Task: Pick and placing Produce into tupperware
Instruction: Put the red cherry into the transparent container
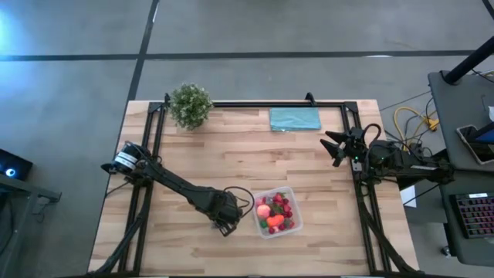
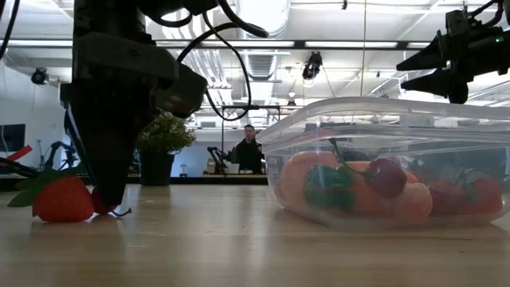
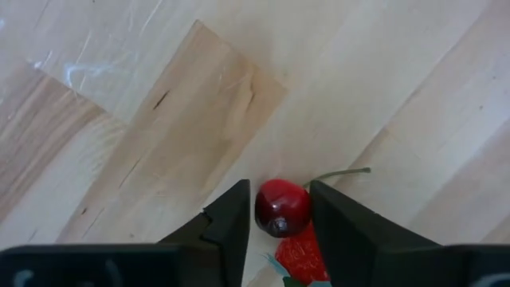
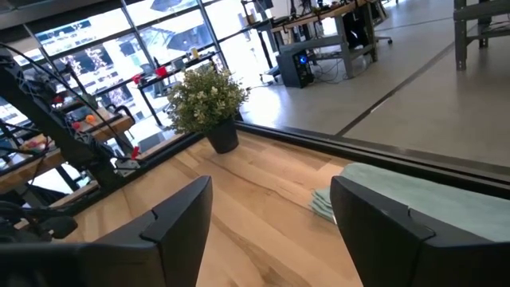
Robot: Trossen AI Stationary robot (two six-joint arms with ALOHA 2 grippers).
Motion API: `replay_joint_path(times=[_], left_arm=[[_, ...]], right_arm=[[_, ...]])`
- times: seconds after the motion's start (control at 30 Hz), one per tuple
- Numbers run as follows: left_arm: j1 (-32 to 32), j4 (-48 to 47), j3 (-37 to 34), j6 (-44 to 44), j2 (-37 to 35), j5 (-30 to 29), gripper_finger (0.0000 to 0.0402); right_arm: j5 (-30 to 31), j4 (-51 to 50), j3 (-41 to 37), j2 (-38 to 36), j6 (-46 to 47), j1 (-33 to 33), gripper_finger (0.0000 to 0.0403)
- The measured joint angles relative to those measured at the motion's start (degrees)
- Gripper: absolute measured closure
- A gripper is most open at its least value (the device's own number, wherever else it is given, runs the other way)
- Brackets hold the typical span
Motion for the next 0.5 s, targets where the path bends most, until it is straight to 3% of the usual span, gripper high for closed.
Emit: replay_joint_path(times=[0.33,0.5], left_arm=[[0.0,-0.1,0.1,1.3,0.0,0.0,0.0318],[0.0,2.5,5.1,3.8,-0.2,0.0,0.0320]], right_arm=[[0.0,0.0,0.0,0.0,0.0,0.0,0.0150],[0.0,0.0,0.0,0.0,0.0,0.0,0.0155]])
